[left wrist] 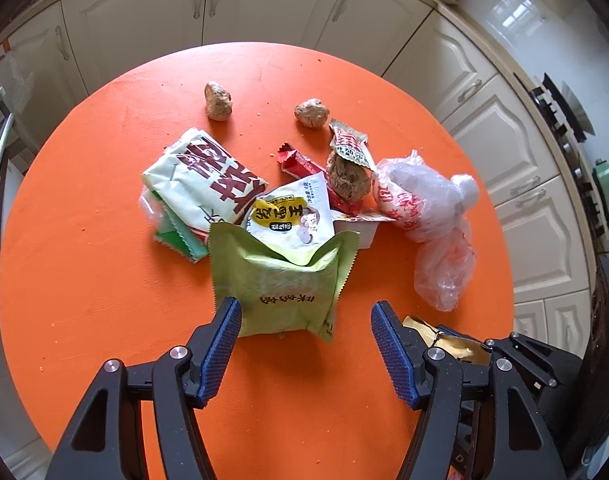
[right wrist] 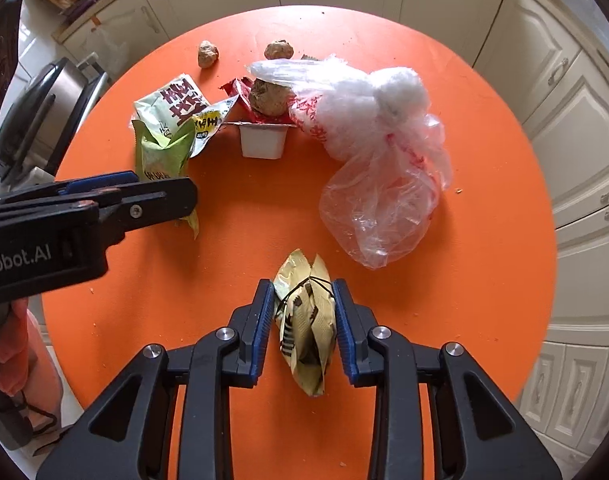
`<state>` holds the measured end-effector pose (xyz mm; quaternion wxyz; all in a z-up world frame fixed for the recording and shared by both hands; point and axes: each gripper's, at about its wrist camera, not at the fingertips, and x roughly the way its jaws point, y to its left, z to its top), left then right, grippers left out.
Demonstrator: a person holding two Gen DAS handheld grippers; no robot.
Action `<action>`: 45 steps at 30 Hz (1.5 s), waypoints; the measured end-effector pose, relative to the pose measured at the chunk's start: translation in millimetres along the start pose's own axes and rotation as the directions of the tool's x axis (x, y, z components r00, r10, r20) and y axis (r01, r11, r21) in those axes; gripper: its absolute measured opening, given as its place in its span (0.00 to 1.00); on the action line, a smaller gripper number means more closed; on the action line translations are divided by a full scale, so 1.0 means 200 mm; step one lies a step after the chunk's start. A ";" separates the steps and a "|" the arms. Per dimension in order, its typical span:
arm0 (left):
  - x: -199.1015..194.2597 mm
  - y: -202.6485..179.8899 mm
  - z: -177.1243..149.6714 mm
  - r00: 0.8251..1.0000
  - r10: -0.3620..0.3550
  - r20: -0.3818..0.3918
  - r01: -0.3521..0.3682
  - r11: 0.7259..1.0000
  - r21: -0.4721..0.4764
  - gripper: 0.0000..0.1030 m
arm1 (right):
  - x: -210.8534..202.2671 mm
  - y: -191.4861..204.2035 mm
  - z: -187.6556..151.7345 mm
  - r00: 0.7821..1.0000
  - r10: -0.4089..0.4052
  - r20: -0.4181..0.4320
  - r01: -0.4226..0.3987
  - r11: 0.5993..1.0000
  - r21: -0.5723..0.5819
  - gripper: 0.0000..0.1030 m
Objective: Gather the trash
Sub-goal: 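Grasp the green snack bag with the left gripper while the right holds the wrapper, then carry the green bag and yellow wrapper toward the bucket with both grippers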
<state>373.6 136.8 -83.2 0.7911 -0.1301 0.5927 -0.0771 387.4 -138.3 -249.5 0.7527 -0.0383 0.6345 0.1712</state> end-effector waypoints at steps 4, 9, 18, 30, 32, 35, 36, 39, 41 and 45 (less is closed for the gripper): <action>0.06 0.02 0.00 1.000 0.015 -0.015 -0.015 1.000 -0.021 0.61 | 0.01 0.01 -0.01 1.000 -0.005 0.022 0.006 1.000 -0.031 0.32; 0.10 0.06 0.01 1.000 0.005 0.008 -0.004 0.998 -0.055 0.41 | 0.04 0.01 -0.03 1.000 -0.002 0.026 0.002 1.000 -0.016 0.31; 0.03 0.07 -0.01 0.998 -0.009 0.060 0.010 1.000 -0.015 0.18 | 0.00 0.00 -0.04 1.000 0.022 0.022 -0.022 1.000 0.006 0.26; -0.12 -0.03 -0.11 0.994 -0.015 0.109 0.008 0.998 0.061 0.16 | -0.13 -0.05 -0.12 0.998 0.039 0.057 -0.042 0.998 0.048 0.24; -0.14 -0.07 -0.12 0.993 -0.005 0.114 -0.004 0.997 0.080 0.16 | -0.17 -0.06 -0.14 0.997 0.037 0.074 -0.041 0.998 0.054 0.24; -0.18 -0.13 -0.14 0.993 -0.014 0.121 0.000 0.993 0.115 0.16 | -0.23 -0.07 -0.16 0.995 0.029 0.098 -0.036 0.997 0.064 0.24; -0.19 -0.16 -0.15 0.992 -0.019 0.124 0.002 0.992 0.129 0.16 | -0.26 -0.09 -0.18 0.994 0.031 0.106 -0.039 0.997 0.070 0.24; -0.21 -0.25 -0.17 0.991 -0.027 0.128 0.005 0.986 0.166 0.16 | -0.31 -0.14 -0.22 0.992 0.017 0.128 -0.029 0.995 0.092 0.24; -0.23 -0.32 -0.20 0.990 -0.029 0.135 0.002 0.980 0.201 0.16 | -0.35 -0.17 -0.26 0.990 0.009 0.140 -0.025 0.994 0.108 0.24; -0.23 -0.50 -0.27 0.990 -0.047 0.133 0.008 0.960 0.281 0.16 | -0.42 -0.27 -0.35 0.987 -0.009 0.163 -0.016 0.988 0.151 0.24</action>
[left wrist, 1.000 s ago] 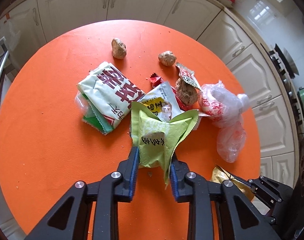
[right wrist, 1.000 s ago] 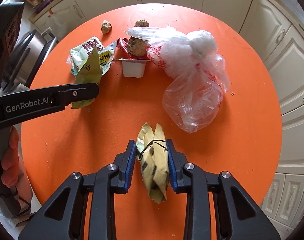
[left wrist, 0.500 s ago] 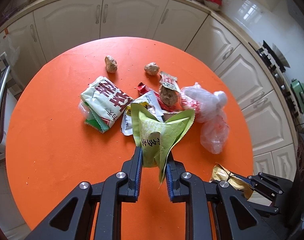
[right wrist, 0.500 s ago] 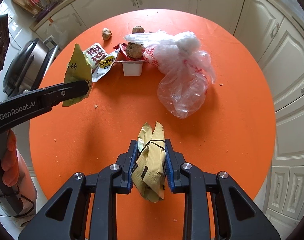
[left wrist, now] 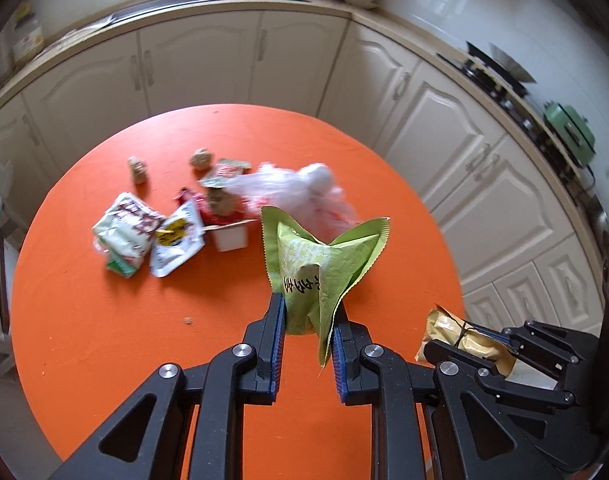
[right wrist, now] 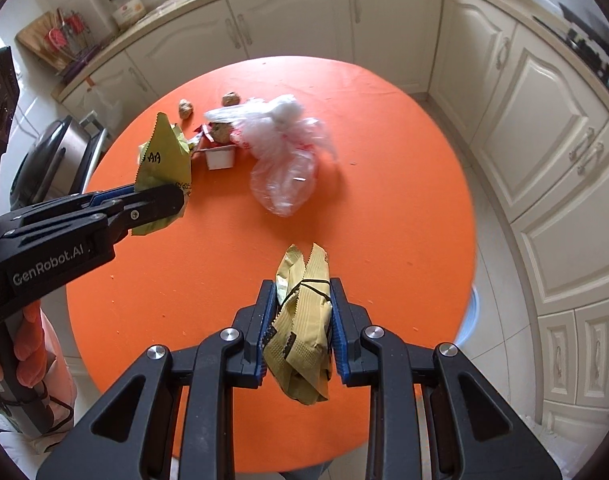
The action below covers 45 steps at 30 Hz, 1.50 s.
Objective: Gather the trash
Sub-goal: 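Carry the green bag and yellow wrapper toward the bucket with both grippers, then open the left gripper over the bucket to drop the green bag, then open the right gripper over the blue bucket to drop the yellow wrapper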
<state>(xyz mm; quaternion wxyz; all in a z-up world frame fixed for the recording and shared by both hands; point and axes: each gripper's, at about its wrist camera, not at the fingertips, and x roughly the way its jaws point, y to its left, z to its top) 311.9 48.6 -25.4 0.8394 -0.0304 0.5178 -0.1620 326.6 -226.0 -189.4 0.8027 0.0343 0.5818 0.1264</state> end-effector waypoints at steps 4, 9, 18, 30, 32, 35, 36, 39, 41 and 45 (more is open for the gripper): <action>0.03 -0.20 0.00 1.000 -0.014 -0.015 0.016 0.997 0.080 0.16 | -0.10 -0.16 -0.08 0.999 -0.017 0.028 0.016 0.998 0.058 0.24; 0.12 -0.47 -0.01 0.998 -0.021 -0.052 0.030 0.982 0.184 0.16 | -0.19 -0.37 -0.17 0.998 -0.043 0.052 0.035 0.988 0.149 0.24; 0.36 -0.90 0.04 0.995 -0.018 -0.101 0.049 0.948 0.313 0.16 | -0.27 -0.80 -0.33 0.995 -0.080 0.053 0.059 0.944 0.325 0.24; 0.87 -1.35 0.15 0.978 0.015 -0.209 0.076 0.905 0.418 0.16 | -0.24 -1.29 -0.51 0.995 -0.100 0.013 0.080 0.865 0.496 0.24; 0.97 -1.41 0.17 0.975 0.033 -0.218 0.066 0.899 0.433 0.16 | -0.22 -1.35 -0.53 0.995 -0.100 0.003 0.084 0.856 0.510 0.24; 1.10 -1.49 0.20 0.971 0.055 -0.233 0.058 0.890 0.452 0.16 | -0.18 -1.44 -0.55 0.995 -0.095 -0.012 0.086 0.840 0.536 0.25; 1.15 -1.52 0.22 0.970 0.060 -0.237 0.057 0.887 0.459 0.16 | -0.17 -1.46 -0.55 0.995 -0.094 -0.016 0.088 0.837 0.541 0.24; 1.25 -1.58 0.23 0.972 0.078 -0.220 0.039 0.876 0.482 0.21 | -0.12 -1.52 -0.57 0.995 -0.090 -0.031 0.092 0.829 0.552 0.24; 1.31 -1.61 0.24 0.970 0.085 -0.226 0.034 0.878 0.477 0.24 | -0.10 -1.54 -0.58 0.996 -0.087 -0.038 0.093 0.827 0.554 0.25; 1.40 -1.64 0.23 0.967 0.102 -0.232 0.021 0.881 0.473 0.46 | -0.06 -1.59 -0.58 0.996 -0.072 -0.045 0.084 0.822 0.563 0.25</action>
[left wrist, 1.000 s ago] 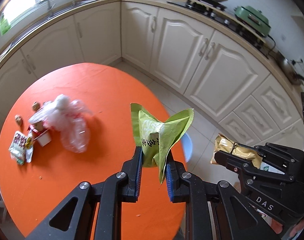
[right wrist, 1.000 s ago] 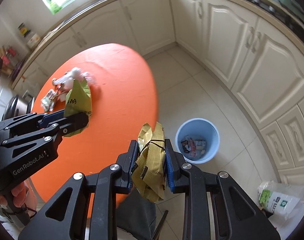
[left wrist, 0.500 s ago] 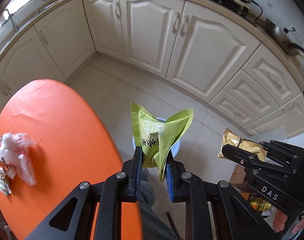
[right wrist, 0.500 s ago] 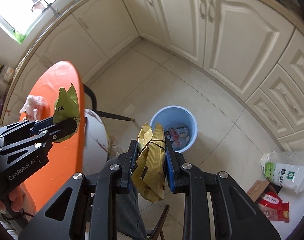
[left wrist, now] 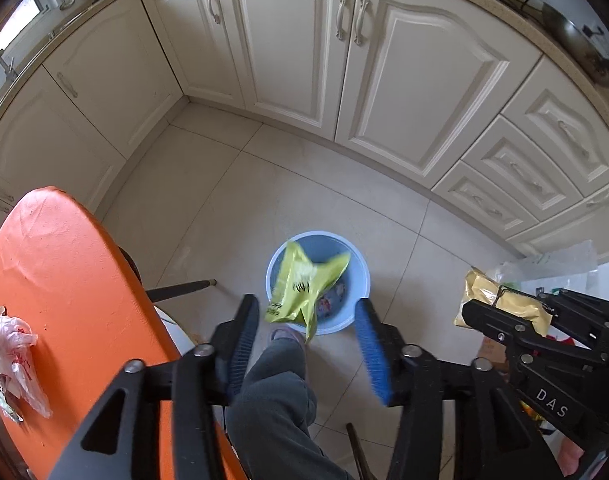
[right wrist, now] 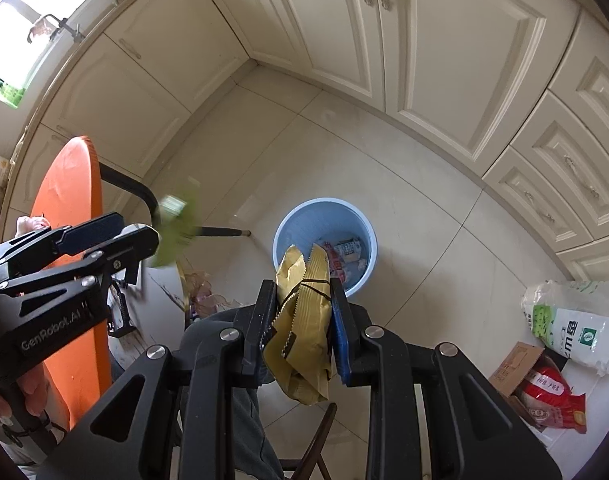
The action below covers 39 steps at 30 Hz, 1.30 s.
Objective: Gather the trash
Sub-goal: 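Open the right gripper over the blue bucket to drop the yellow wrapper, then move both open grippers back over the trash on the table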
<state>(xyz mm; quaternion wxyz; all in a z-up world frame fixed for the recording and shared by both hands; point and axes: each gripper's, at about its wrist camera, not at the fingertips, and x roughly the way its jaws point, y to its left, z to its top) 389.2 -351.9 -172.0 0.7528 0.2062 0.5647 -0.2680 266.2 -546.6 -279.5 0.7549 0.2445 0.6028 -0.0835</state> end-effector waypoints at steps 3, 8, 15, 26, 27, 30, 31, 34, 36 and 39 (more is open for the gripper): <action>0.03 0.00 0.00 1.000 0.006 -0.010 -0.006 1.000 -0.009 0.47 | 0.02 0.00 0.01 1.000 0.003 -0.005 -0.003 1.000 0.005 0.25; 0.02 0.04 -0.04 1.000 0.018 -0.015 -0.018 0.999 -0.027 0.46 | 0.07 0.05 0.05 1.000 0.028 -0.013 -0.028 1.000 -0.001 0.27; -0.05 0.11 -0.10 1.000 0.022 -0.005 -0.022 0.998 -0.060 0.47 | 0.03 0.17 0.09 0.999 0.044 0.029 -0.042 0.998 -0.048 0.63; -0.13 0.17 -0.20 1.000 0.005 -0.014 -0.006 0.998 -0.060 0.47 | 0.00 0.21 0.06 0.999 0.030 0.039 -0.028 0.999 -0.035 0.72; -0.14 0.17 -0.21 1.000 0.003 -0.013 -0.004 0.998 -0.061 0.47 | -0.01 0.22 0.06 0.999 0.027 0.040 -0.026 0.999 -0.037 0.72; -0.19 0.20 -0.25 1.000 -0.003 -0.001 0.003 0.998 -0.068 0.47 | -0.03 0.24 0.03 0.999 0.025 0.043 -0.023 0.999 -0.041 0.72; -0.21 0.21 -0.26 1.000 -0.005 0.003 0.006 0.997 -0.071 0.47 | -0.04 0.25 0.02 0.999 0.021 0.045 -0.019 0.999 -0.043 0.72; -0.28 0.25 -0.32 1.000 -0.007 0.020 0.009 0.997 -0.076 0.47 | -0.08 0.29 -0.01 0.999 0.011 0.053 -0.008 0.998 -0.056 0.72; -0.34 0.27 -0.37 1.000 -0.007 0.031 0.010 0.996 -0.084 0.47 | -0.11 0.32 -0.04 0.998 0.010 0.058 -0.006 0.998 -0.066 0.72; -0.44 0.32 -0.46 0.999 -0.008 0.052 0.013 0.995 -0.098 0.47 | -0.15 0.37 -0.08 0.998 0.008 0.069 -0.002 0.996 -0.087 0.72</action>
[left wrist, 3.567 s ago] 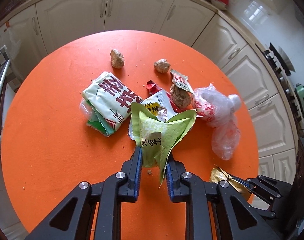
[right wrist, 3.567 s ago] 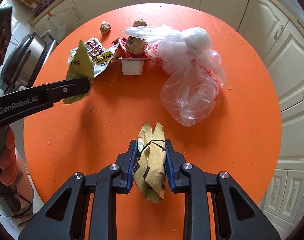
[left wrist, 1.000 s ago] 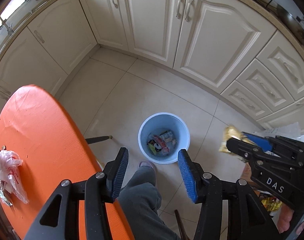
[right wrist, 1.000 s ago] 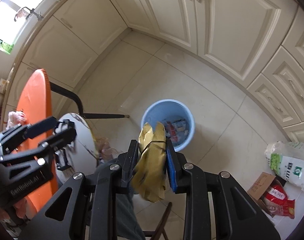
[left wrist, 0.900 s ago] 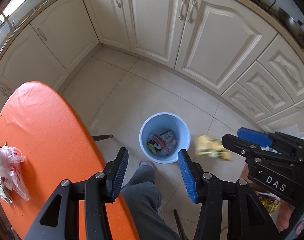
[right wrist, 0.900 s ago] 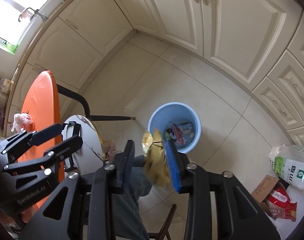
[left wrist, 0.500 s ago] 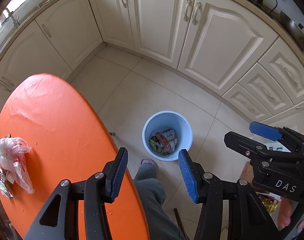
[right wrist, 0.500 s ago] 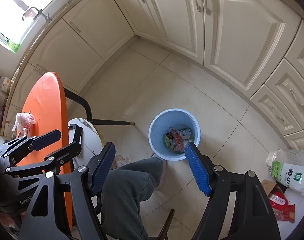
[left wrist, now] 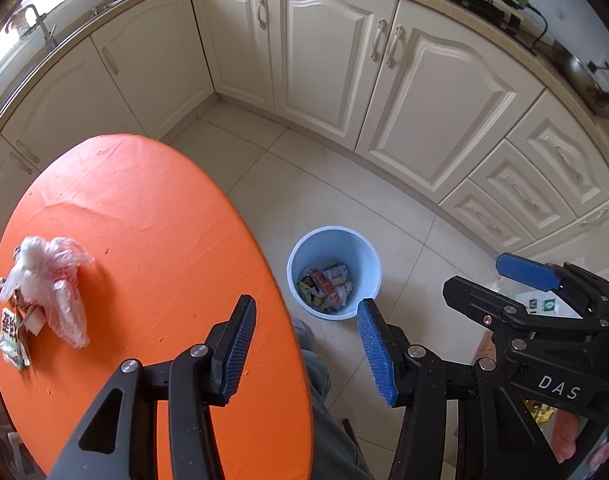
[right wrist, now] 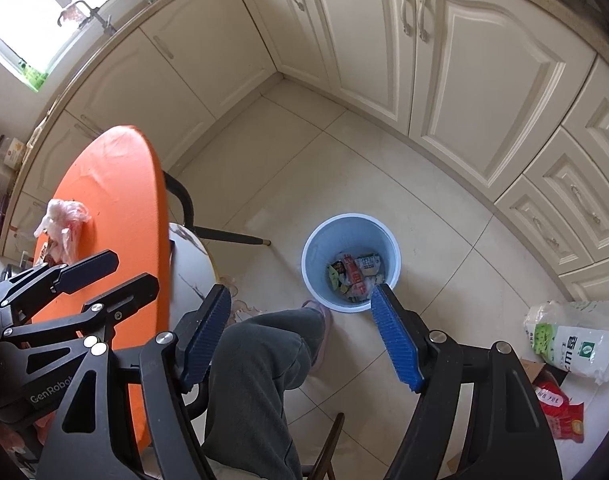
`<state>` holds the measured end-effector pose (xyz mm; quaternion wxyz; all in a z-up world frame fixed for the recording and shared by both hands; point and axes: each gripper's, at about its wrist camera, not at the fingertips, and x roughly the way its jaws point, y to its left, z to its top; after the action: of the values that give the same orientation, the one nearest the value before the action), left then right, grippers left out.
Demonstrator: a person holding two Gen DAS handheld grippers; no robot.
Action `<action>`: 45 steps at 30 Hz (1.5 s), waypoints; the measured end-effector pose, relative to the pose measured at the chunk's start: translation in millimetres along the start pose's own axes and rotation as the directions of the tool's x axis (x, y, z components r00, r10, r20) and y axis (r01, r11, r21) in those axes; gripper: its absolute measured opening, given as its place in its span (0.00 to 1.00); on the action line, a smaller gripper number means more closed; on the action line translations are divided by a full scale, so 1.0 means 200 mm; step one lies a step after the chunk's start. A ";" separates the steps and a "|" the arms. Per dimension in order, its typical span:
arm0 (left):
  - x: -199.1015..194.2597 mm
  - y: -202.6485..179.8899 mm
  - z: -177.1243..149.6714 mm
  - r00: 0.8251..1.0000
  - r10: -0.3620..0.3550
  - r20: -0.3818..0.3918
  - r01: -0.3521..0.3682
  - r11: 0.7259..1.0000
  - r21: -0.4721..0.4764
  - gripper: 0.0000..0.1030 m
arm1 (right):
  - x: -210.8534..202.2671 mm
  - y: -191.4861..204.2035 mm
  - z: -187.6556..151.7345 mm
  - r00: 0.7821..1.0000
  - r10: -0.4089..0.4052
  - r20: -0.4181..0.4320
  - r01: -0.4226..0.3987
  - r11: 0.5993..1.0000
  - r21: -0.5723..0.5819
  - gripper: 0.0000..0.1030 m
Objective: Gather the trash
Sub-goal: 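Move both open grippers back over the trash on the table, then grasp the white snack packet with yellow label using the right gripper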
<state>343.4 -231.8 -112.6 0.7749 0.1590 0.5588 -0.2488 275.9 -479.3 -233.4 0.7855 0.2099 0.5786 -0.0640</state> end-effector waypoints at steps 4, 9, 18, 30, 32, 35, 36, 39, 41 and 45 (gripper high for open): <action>-0.14 0.08 -0.12 1.000 0.003 0.026 -0.003 1.000 -0.027 0.47 | -0.06 0.10 -0.04 1.000 -0.002 0.015 0.002 1.000 -0.028 0.73; -0.32 0.23 -0.27 0.997 0.021 0.071 -0.015 0.997 -0.077 0.48 | -0.12 0.25 -0.11 0.999 -0.020 0.036 0.023 0.997 -0.074 0.76; -0.62 0.47 -0.58 0.991 0.061 0.118 -0.038 0.982 -0.182 0.48 | -0.17 0.58 -0.21 0.999 0.001 0.053 0.009 0.982 -0.186 0.78; -0.86 0.91 -0.86 0.985 0.123 0.125 -0.068 0.924 -0.375 0.49 | -0.11 1.08 -0.28 0.999 0.040 0.018 -0.031 0.934 -0.355 0.79; -0.87 0.98 -0.91 0.986 0.117 0.118 -0.060 0.913 -0.403 0.49 | -0.09 1.17 -0.28 0.999 0.046 0.006 -0.040 0.924 -0.381 0.79; -0.91 1.09 -0.98 0.986 0.126 0.111 -0.063 0.890 -0.451 0.49 | -0.04 1.30 -0.29 0.998 0.057 -0.020 -0.060 0.904 -0.423 0.79; -0.92 1.14 -1.01 0.986 0.128 0.108 -0.063 0.882 -0.467 0.49 | -0.03 1.35 -0.29 0.998 0.062 -0.029 -0.068 0.897 -0.436 0.79; -0.93 1.26 -1.04 0.987 0.132 0.097 -0.065 0.859 -0.509 0.49 | 0.02 1.48 -0.28 0.995 0.083 -0.059 -0.101 0.881 -0.463 0.79; -0.94 1.34 -1.08 0.987 0.136 0.091 -0.066 0.841 -0.538 0.49 | 0.05 1.57 -0.27 0.991 0.102 -0.084 -0.130 0.865 -0.485 0.79; -0.94 1.50 -1.13 0.986 0.145 0.080 -0.069 0.801 -0.595 0.49 | 0.14 1.72 -0.23 0.985 0.111 -0.131 -0.160 0.867 -0.473 0.79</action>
<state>287.0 173.0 -16.8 0.8312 -0.0735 0.5503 -0.0282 363.0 -146.3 -182.3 0.7859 0.0511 0.5983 0.1476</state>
